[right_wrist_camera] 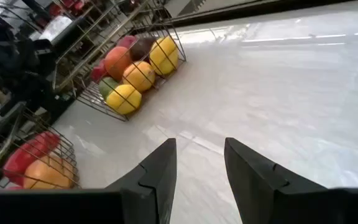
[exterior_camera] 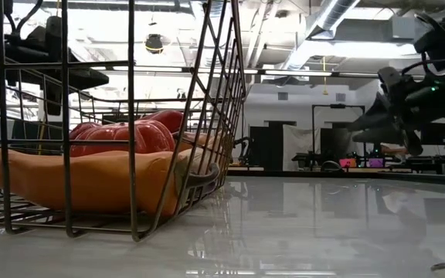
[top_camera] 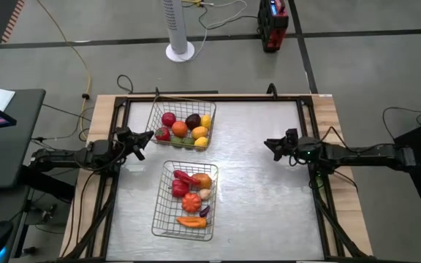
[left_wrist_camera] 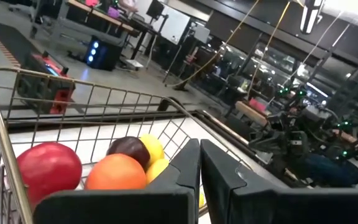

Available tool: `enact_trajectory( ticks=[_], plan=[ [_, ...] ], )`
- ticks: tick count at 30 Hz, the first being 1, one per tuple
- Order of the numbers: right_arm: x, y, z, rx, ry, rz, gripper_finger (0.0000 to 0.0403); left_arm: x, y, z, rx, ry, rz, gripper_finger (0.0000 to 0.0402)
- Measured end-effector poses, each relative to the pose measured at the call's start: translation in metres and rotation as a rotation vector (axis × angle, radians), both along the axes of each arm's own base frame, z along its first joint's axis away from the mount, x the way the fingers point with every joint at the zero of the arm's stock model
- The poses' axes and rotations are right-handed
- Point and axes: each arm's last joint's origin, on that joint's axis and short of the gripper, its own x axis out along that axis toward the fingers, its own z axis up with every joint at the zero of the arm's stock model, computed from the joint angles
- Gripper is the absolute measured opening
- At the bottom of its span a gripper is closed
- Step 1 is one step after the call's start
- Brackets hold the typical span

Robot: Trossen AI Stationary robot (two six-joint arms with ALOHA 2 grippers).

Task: Sort produce into baskets
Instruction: Return to Home Position

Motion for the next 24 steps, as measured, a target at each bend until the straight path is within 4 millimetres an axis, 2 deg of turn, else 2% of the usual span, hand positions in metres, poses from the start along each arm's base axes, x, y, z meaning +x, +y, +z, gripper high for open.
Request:
enact_trajectory(
  ticks=[24],
  plan=[
    [0.0001,0.0001,-0.0034,0.009,0.046,0.005,0.0162,-0.0001,0.0,0.0002,0.015,0.013,0.0,0.0]
  ],
)
